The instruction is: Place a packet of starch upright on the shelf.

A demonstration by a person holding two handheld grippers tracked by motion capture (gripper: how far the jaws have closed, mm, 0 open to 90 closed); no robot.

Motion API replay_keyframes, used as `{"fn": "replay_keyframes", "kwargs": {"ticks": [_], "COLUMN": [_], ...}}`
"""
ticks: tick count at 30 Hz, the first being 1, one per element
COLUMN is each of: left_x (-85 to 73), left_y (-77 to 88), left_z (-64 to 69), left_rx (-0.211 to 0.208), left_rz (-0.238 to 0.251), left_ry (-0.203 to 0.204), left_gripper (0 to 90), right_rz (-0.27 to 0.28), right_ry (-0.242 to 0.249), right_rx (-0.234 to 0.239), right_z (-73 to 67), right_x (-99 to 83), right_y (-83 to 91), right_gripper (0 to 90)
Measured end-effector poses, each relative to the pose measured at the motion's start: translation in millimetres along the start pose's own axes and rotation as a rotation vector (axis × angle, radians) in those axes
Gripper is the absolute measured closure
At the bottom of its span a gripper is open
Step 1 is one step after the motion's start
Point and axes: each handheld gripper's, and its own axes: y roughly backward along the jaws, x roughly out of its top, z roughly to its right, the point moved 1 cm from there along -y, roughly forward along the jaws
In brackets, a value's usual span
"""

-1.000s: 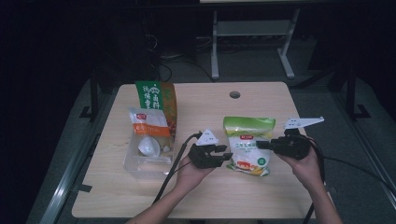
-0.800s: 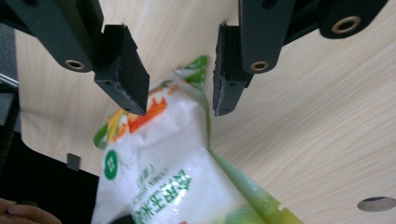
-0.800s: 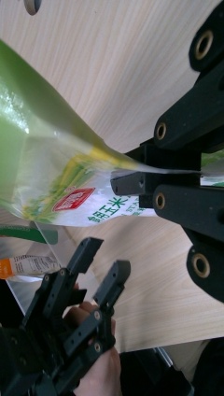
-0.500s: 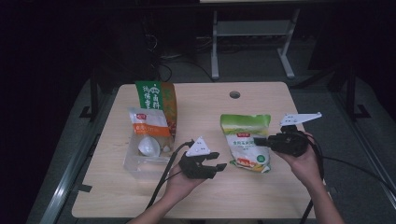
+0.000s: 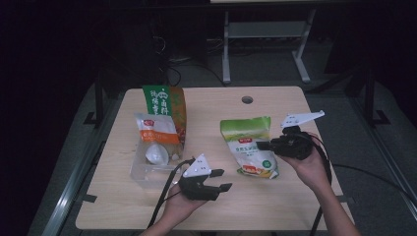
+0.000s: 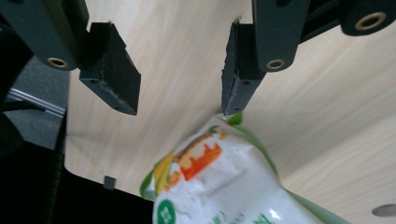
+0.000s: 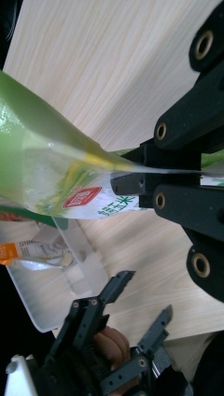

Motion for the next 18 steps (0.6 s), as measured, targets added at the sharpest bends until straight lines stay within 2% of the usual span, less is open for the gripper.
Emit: {"fn": "replay_keyframes", "kwargs": {"ticks": [12, 14, 18], "left_x": [-11.1, -13.5, -16.6], "left_y": [14.7, 17.4, 19.1], "left_z": [10.0, 12.8, 14.8], "left_rx": [-0.022, -0.041, -0.038], "left_rz": [0.011, 0.01, 0.017], "left_ry": [-0.004, -0.007, -0.013], "left_gripper": [45.8, 46.9, 45.7], "right_rz": [0.013, 0.023, 0.025], "right_ry": [0.034, 0.039, 0.055], "right_rx": [0.059, 0.081, 0.097], "right_z": [-18.8, -24.9, -31.3], "right_x": [23.5, 30.7, 38.0], "right_y": [-14.9, -18.8, -23.9], "right_gripper": [90.0, 90.0, 90.0]}}
